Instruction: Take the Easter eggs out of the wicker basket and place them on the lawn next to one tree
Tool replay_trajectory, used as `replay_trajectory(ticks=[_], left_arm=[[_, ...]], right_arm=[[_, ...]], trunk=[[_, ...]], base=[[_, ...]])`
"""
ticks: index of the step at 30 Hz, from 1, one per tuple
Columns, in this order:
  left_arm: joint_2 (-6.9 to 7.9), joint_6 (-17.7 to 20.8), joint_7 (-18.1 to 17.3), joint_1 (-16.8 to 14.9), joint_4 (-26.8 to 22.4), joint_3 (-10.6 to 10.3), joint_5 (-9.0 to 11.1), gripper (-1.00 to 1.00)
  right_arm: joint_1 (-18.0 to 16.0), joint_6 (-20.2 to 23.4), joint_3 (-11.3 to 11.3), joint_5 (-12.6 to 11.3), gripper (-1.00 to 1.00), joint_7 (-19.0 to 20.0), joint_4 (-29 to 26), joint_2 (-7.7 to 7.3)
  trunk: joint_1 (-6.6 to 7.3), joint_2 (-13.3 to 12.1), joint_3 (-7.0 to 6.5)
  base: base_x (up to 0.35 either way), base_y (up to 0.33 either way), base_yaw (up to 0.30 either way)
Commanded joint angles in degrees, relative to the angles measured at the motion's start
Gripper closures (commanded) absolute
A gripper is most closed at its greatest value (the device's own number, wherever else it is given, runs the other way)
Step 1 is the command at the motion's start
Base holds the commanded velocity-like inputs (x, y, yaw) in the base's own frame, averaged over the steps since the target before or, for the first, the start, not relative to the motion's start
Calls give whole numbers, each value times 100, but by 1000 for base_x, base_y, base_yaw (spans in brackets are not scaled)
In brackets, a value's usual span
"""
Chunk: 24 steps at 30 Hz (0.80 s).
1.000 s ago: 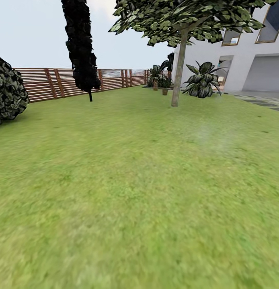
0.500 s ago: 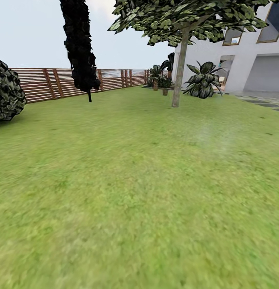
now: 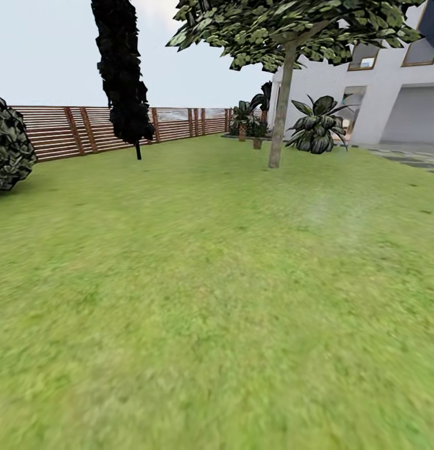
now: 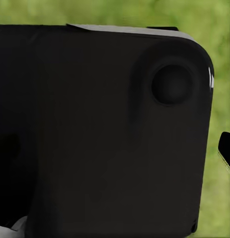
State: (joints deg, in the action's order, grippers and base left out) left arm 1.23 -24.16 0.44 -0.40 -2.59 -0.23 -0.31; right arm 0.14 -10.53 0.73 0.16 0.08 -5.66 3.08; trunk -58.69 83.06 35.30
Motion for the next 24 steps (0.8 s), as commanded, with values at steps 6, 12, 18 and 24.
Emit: replay_trajectory(ticks=[6, 12, 18, 24], left_arm=[[0, -19, 4, -2, 4, -3, -4, -100], [0, -19, 1, -2, 4, -2, -4, -100], [0, -19, 3, -3, 4, -3, -4, -100], [0, -19, 3, -3, 4, -3, -4, -100]], right_arm=[[1, -10, 6, 1, -100, 1, -6, 0], [3, -10, 6, 1, -100, 1, -6, 0], [2, -10, 6, 1, -100, 1, -6, 0], [1, -10, 6, 1, -100, 1, -6, 0]], trunk=[[-3, 2, 4], [-3, 2, 4], [-3, 2, 4], [-3, 2, 4]], base=[[329, 0, 0], [329, 0, 0], [329, 0, 0], [329, 0, 0]])
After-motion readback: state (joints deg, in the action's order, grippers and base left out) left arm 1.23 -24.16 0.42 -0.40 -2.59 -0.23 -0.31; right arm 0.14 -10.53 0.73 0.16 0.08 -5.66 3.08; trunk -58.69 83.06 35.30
